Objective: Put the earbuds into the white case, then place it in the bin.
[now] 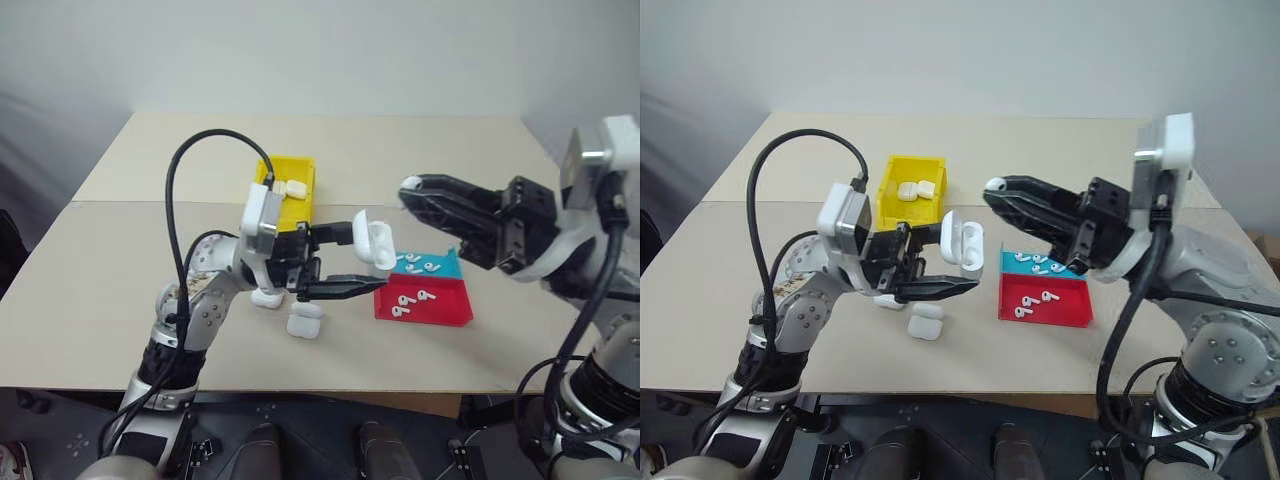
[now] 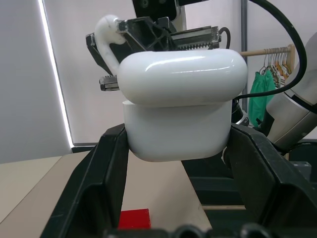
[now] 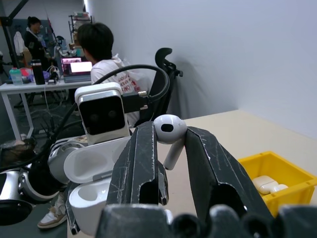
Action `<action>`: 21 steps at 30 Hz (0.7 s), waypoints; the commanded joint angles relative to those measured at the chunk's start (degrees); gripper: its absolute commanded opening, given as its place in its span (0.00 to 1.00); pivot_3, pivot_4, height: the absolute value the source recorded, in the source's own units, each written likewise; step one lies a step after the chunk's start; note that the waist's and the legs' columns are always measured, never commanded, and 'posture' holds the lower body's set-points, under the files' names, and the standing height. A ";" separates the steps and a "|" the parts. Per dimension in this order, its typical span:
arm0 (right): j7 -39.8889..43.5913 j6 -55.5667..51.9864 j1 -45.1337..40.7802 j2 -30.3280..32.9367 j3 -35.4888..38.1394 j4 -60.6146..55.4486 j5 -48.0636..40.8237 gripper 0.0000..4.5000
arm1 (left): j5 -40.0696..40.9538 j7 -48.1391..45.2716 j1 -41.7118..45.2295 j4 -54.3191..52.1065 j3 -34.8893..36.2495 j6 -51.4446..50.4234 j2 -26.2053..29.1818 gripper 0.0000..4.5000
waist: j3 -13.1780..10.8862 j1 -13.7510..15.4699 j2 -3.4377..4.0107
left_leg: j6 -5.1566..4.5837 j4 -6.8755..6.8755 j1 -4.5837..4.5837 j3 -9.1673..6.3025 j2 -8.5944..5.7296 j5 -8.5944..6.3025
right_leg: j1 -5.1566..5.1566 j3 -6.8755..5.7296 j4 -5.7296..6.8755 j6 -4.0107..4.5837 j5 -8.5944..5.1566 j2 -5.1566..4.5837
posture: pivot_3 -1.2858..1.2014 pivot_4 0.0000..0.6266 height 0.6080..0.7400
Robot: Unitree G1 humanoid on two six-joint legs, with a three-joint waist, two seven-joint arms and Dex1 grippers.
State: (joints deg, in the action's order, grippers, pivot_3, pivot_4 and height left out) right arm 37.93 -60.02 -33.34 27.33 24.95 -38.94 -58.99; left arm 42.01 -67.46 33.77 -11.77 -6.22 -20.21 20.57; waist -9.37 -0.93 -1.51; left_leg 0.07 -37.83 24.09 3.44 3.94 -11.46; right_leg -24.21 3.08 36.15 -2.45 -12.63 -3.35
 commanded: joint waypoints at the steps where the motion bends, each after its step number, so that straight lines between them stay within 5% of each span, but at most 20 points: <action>1: -2.67 3.59 0.73 0.25 -2.05 -2.24 -2.76 0.14 | -0.19 0.13 2.24 -0.23 -0.09 -0.37 -0.56 0.61 | 0.00 0.03 0.00 | 0.00 0.00 0.01 -0.01 0.00 0.00 | -0.01 -0.01 0.00 0.00 0.00 0.00 | 0.52 0.24 1.00; 20: -4.23 11.53 7.19 8.96 -6.88 -2.07 -5.52 0.14 | -0.86 0.34 2.43 -0.47 0.34 -0.31 -1.11 0.61 | 0.00 0.10 0.00 | 0.00 0.00 0.04 -0.01 0.00 0.00 | -0.01 -0.01 -0.06 -0.04 -0.03 0.00 | 0.52 0.24 1.00; 21: -4.23 11.66 7.42 9.41 -7.03 -1.98 -5.71 0.22 | -0.91 0.37 2.36 -0.54 0.37 -0.31 -1.16 0.61 | 0.00 0.08 -0.01 | 0.00 0.00 0.04 -0.01 0.00 0.00 | -0.01 -0.01 -0.06 -0.04 -0.03 0.00 | 0.52 0.24 1.00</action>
State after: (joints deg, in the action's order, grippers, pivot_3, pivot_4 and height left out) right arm 33.64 -49.73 -26.21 35.82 18.15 -40.01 -63.91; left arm 40.53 -67.13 35.61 -11.19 -6.70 -21.30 19.82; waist -9.37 -0.86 -1.52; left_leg 0.07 -37.83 24.14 3.43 3.94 -11.46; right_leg -24.22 3.08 36.09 -2.49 -12.66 -3.35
